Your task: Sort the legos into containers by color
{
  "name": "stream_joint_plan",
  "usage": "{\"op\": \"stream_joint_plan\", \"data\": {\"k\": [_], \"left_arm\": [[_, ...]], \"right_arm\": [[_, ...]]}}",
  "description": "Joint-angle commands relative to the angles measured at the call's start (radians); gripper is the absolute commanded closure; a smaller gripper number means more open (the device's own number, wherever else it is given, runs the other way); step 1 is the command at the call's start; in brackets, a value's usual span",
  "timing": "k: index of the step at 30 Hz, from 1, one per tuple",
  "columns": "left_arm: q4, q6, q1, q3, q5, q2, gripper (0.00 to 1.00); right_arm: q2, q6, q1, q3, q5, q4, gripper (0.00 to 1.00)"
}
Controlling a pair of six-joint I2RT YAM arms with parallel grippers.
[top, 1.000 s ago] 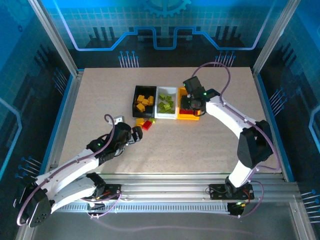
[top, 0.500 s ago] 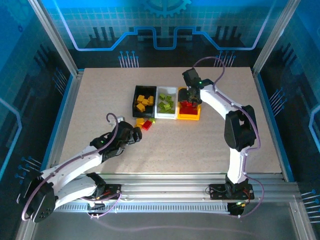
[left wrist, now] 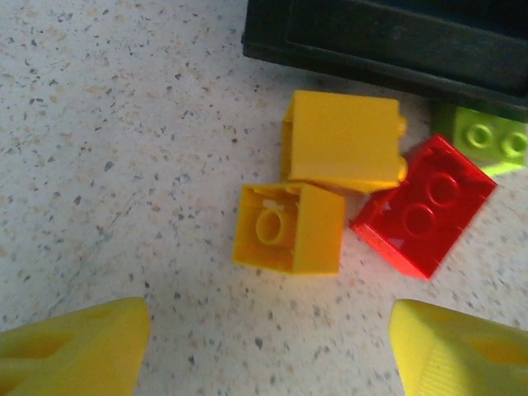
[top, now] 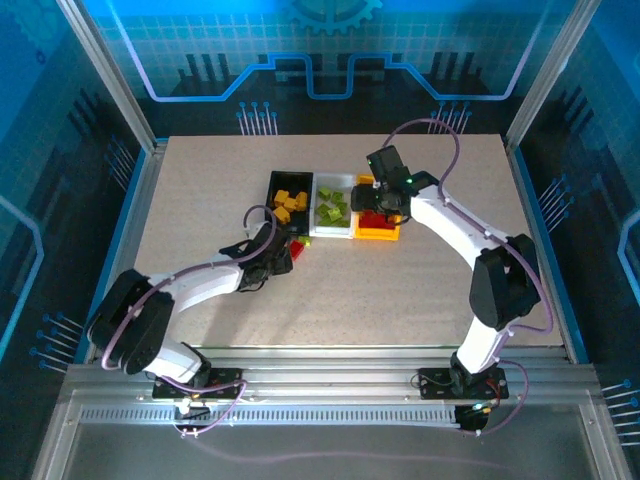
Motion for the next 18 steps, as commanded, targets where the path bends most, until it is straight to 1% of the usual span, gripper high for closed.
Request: {"op": "stream_joint_plan", "data": {"k": [1, 9, 13, 16, 18], "left_arm": [[0.061, 0.014, 0.037, 0.055, 0.001, 0.061, 0.22], [0.072, 0.006, 0.072, 0.089, -0.004, 0.163, 0.31], [0.055, 0.003, 0.074, 0.093, 0.0, 0.207, 0.4], [0.048, -0.006, 0.073, 0.069, 0.023, 0.208, 0.42], [0.046, -0.013, 0.072, 0.047, 0.033, 0.201, 0.47]], "right_arm": [[-0.04, 0.014, 0.004, -0.024, -0.005, 0.023, 0.27], [-0.067, 0.006, -0.004, -0.041, -0.002, 0.027, 0.27], [-0.076, 0.009, -0.008, -0.05, -0.008, 0.035, 0.27], [-0.083, 0.011, -0.008, -0.055, -0.011, 0.038, 0.27], [-0.086, 0.012, -0.007, -0.056, -0.012, 0.039, 0.27]]}}
